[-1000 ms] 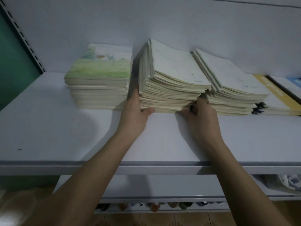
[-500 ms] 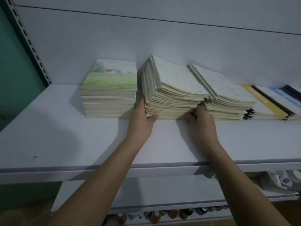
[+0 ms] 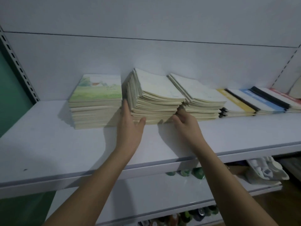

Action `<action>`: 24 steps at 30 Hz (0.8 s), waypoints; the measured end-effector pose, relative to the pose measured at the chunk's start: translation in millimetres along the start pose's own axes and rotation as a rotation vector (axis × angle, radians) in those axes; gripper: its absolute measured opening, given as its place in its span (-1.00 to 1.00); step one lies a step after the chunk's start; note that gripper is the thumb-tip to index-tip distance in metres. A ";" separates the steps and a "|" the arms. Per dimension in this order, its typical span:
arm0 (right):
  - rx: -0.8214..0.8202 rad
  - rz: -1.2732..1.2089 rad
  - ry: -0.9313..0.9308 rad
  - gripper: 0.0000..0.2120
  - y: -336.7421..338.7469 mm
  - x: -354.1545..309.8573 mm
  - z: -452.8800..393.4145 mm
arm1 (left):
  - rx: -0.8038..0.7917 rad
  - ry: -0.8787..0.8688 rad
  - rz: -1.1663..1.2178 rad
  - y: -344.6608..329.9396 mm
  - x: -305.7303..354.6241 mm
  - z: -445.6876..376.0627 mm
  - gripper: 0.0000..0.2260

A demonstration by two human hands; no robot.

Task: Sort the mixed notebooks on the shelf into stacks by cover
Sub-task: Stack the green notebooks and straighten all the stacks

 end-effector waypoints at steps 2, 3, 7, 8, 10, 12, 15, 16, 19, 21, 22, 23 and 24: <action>0.023 -0.122 -0.033 -0.69 3.4 -5.8 2.9 | 0.044 -0.054 0.011 3.6 22.8 6.2 -0.24; 0.027 -0.172 -0.075 -0.58 1.4 -7.0 3.4 | 0.057 -0.069 0.013 3.0 31.3 5.0 -0.23; 0.071 -0.386 -0.171 -0.38 -8.5 -8.6 2.5 | 0.084 -0.059 0.071 -2.3 49.0 -12.6 -0.32; 0.075 -0.428 -0.169 -0.39 -9.8 -8.2 1.4 | 0.099 -0.037 0.103 -2.8 49.4 -16.1 -0.36; 0.055 -0.485 -0.177 -0.38 -12.7 -4.3 -1.5 | 0.135 0.023 0.159 -3.5 48.6 -20.1 -0.46; 0.000 -0.507 -0.195 -0.34 -16.7 1.7 -4.7 | 0.168 0.065 0.130 -5.5 50.8 -21.6 -0.54; -0.098 -0.509 -0.159 -0.29 -17.5 5.5 -7.7 | 0.222 0.103 0.067 -6.6 53.5 -21.6 -0.60; -0.129 -0.511 -0.147 -0.30 -16.1 5.7 -8.0 | 0.244 0.114 0.063 -6.1 53.0 -20.5 -0.61; -0.226 -0.497 -0.123 -0.28 -14.1 6.1 -9.2 | 0.286 0.139 0.046 -5.6 49.8 -16.6 -0.62; -0.262 -0.500 -0.087 -0.29 -12.3 2.0 -9.9 | 0.301 0.138 0.053 -4.9 49.6 -16.1 -0.62; -0.270 -0.524 -0.063 -0.29 -11.2 -0.9 -9.4 | 0.302 0.131 0.061 -4.6 50.8 -16.0 -0.63; -0.272 -0.543 -0.044 -0.27 -9.5 -3.8 -8.4 | 0.303 0.123 0.071 -4.6 52.2 -16.1 -0.63; -0.271 -0.547 -0.033 -0.24 -8.6 -5.3 -8.2 | 0.307 0.113 0.073 -3.7 53.6 -16.0 -0.63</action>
Point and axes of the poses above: each hand's wrist, its own z-axis away from the middle knuckle, its own y-axis out of the back of the hand, x = y × z, the point moved 10 cm from there along -z, towards the middle knuckle, and after that the axes turned 5 degrees about x, right-handed, at the moved point
